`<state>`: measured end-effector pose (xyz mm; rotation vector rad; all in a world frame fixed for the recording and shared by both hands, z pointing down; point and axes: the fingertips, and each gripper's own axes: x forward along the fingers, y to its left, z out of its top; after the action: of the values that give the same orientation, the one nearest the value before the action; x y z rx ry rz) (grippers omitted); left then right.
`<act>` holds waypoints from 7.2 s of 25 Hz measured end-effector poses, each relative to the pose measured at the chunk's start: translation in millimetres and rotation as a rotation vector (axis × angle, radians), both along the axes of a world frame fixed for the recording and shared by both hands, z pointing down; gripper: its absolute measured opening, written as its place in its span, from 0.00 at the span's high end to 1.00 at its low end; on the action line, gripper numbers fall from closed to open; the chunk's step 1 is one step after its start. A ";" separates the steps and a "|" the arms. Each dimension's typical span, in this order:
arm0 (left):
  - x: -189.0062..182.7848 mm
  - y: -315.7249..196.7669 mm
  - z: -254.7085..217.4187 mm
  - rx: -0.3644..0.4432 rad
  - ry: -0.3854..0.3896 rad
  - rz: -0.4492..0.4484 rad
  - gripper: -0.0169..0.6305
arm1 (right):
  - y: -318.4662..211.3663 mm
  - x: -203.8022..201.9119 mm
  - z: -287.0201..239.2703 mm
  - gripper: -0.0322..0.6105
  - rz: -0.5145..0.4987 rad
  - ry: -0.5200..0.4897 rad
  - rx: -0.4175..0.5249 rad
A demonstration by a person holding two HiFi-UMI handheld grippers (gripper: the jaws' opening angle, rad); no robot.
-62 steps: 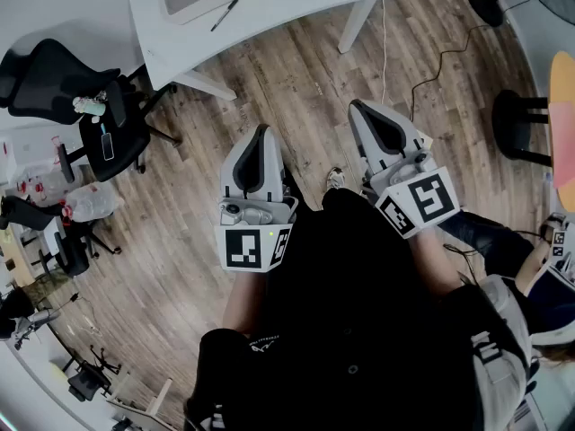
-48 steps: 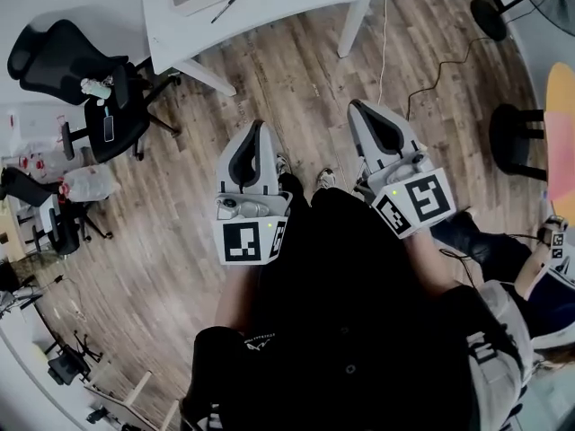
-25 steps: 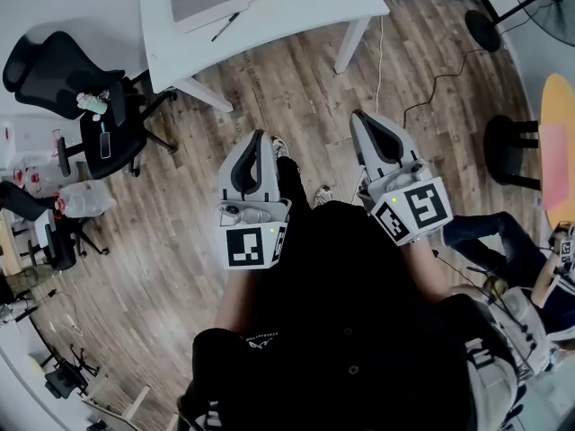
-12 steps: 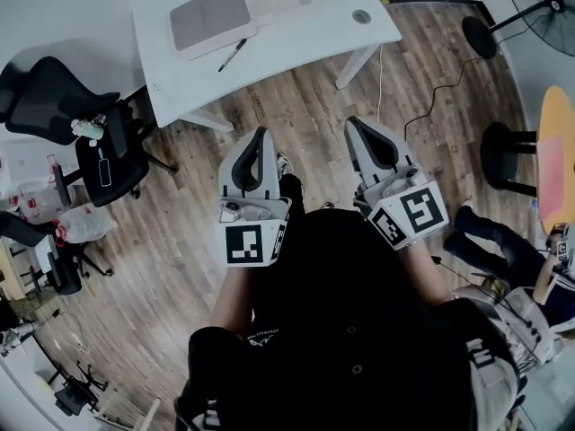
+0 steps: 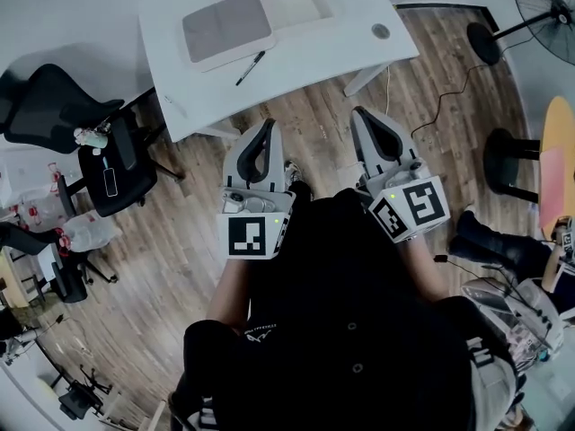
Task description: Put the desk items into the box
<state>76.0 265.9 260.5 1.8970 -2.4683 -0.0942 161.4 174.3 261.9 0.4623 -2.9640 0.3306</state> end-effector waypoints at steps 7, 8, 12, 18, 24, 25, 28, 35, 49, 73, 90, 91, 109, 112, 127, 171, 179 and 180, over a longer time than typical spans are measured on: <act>-30.3 -9.8 16.9 -0.032 0.026 0.001 0.96 | -10.3 -23.9 2.7 0.95 0.030 0.000 -0.009; -31.5 -14.5 18.7 -0.031 0.040 0.008 0.96 | -15.4 -23.8 3.1 0.95 0.042 0.003 -0.011; -31.4 -35.2 26.4 -0.042 0.070 0.038 0.96 | -39.4 -18.8 9.6 0.95 0.080 0.020 -0.033; -48.9 -59.1 30.5 -0.062 0.043 -0.022 0.96 | -80.0 -38.3 24.8 0.95 0.052 0.036 -0.053; -74.1 -87.7 31.6 -0.071 0.057 -0.115 0.96 | -115.6 -80.7 25.5 0.95 -0.055 0.038 -0.053; -78.9 -93.8 31.7 -0.074 0.060 -0.128 0.96 | -122.2 -87.5 25.2 0.95 -0.072 0.040 -0.055; -94.8 -111.0 32.7 -0.088 0.065 -0.169 0.96 | -142.0 -107.9 25.9 0.95 -0.124 0.049 -0.063; -115.3 -142.6 40.2 -0.124 0.063 -0.291 0.96 | -180.9 -144.1 33.8 0.95 -0.273 0.059 -0.070; -117.7 -163.4 68.7 -0.227 0.042 -0.500 0.96 | -220.9 -176.3 54.7 0.95 -0.532 0.092 -0.075; -202.6 -155.4 220.1 -0.577 0.072 -0.158 0.96 | -203.7 -207.0 103.1 0.95 -0.246 0.267 -0.136; -206.1 -153.0 367.1 -0.886 0.138 0.148 0.84 | -188.1 -184.3 134.3 0.95 0.056 0.313 -0.193; -209.9 -150.6 373.3 -0.906 0.138 0.141 0.84 | -187.0 -183.1 135.5 0.95 0.066 0.316 -0.195; -219.4 -146.7 417.2 -1.042 0.088 0.198 0.81 | -196.2 -162.7 136.8 0.95 0.202 0.308 -0.214; -218.5 -145.4 417.1 -1.038 0.096 0.195 0.81 | -197.7 -161.3 137.7 0.95 0.210 0.305 -0.221; -212.2 -148.6 416.9 -1.055 0.126 0.199 0.89 | -196.2 -171.9 142.2 0.95 0.154 0.319 -0.222; -165.2 -229.0 156.9 -0.418 0.183 -0.164 0.90 | -252.0 -171.2 85.8 0.95 -0.242 0.184 -0.126; -150.0 -218.1 111.4 -0.331 0.143 -0.275 0.90 | -258.1 -169.6 70.8 0.95 -0.320 0.151 -0.088; -147.3 -217.8 107.2 -0.325 0.133 -0.284 0.90 | -259.4 -169.0 69.4 0.95 -0.326 0.149 -0.083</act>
<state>-71.3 48.0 367.7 1.3656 -2.4635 0.1602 -7.6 -85.2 331.3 -0.0094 -2.8024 0.3629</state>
